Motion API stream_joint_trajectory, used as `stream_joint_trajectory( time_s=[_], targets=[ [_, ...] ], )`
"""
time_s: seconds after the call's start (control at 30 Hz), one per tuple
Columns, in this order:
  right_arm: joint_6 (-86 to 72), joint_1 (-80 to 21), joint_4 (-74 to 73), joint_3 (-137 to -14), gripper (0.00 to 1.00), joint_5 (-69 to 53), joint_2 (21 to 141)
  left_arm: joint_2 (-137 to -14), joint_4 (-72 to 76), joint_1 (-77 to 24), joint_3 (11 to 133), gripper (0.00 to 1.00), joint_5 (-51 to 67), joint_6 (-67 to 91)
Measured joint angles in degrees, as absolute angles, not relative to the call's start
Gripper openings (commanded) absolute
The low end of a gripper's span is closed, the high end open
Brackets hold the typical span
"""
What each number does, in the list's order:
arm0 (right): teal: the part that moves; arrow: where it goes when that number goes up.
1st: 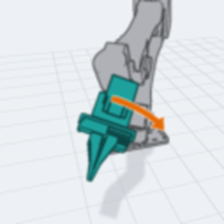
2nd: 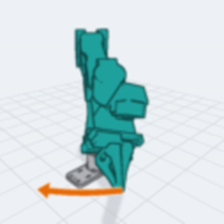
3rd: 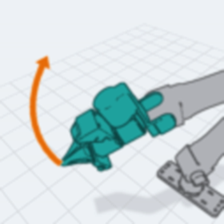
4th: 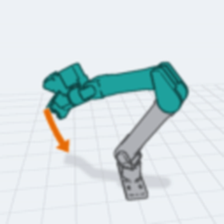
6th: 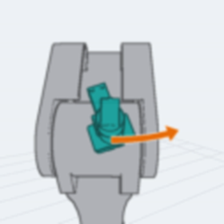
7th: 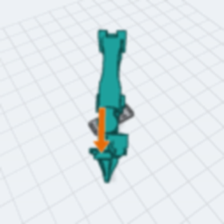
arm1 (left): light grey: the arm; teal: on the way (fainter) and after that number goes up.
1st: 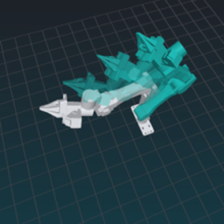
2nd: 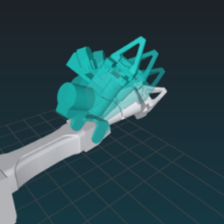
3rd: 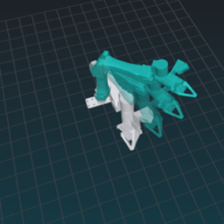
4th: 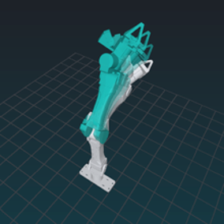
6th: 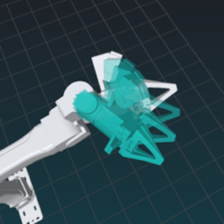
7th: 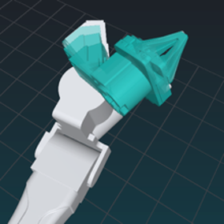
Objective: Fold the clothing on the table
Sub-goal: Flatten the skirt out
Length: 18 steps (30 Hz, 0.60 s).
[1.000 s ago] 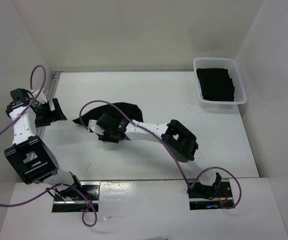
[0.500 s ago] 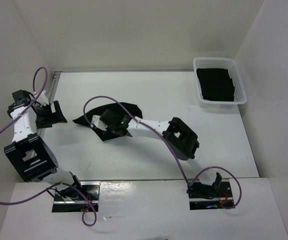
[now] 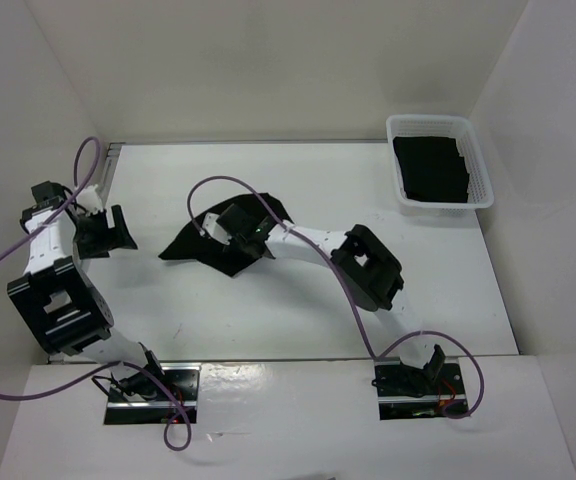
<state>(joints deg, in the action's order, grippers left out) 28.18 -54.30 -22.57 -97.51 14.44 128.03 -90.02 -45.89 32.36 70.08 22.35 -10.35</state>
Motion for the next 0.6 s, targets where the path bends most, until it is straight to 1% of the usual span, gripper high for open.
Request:
stream_joint_trajectory(
  time_s=[0.13,0.27,0.3,0.6],
  targets=[
    [28.1,-51.8,-22.9,-98.3,0.00,14.9,128.0,-90.3,-45.8,30.7,70.1,0.86,21.9,-10.4],
    [27.9,-50.2,-22.9,-99.8,0.00,15.2,128.0,-91.2,-44.5,26.4,70.0,0.86,19.9,-10.3],
    [27.9,-50.0,-22.9,-100.0,0.00,15.4,128.0,-91.8,-44.3,24.9,70.0,0.84,19.4,-10.3],
    [27.9,-50.1,-23.2,-100.2,0.00,15.5,128.0,-93.6,-39.6,4.6,64.4,0.81,10.5,-11.6]
  ],
)
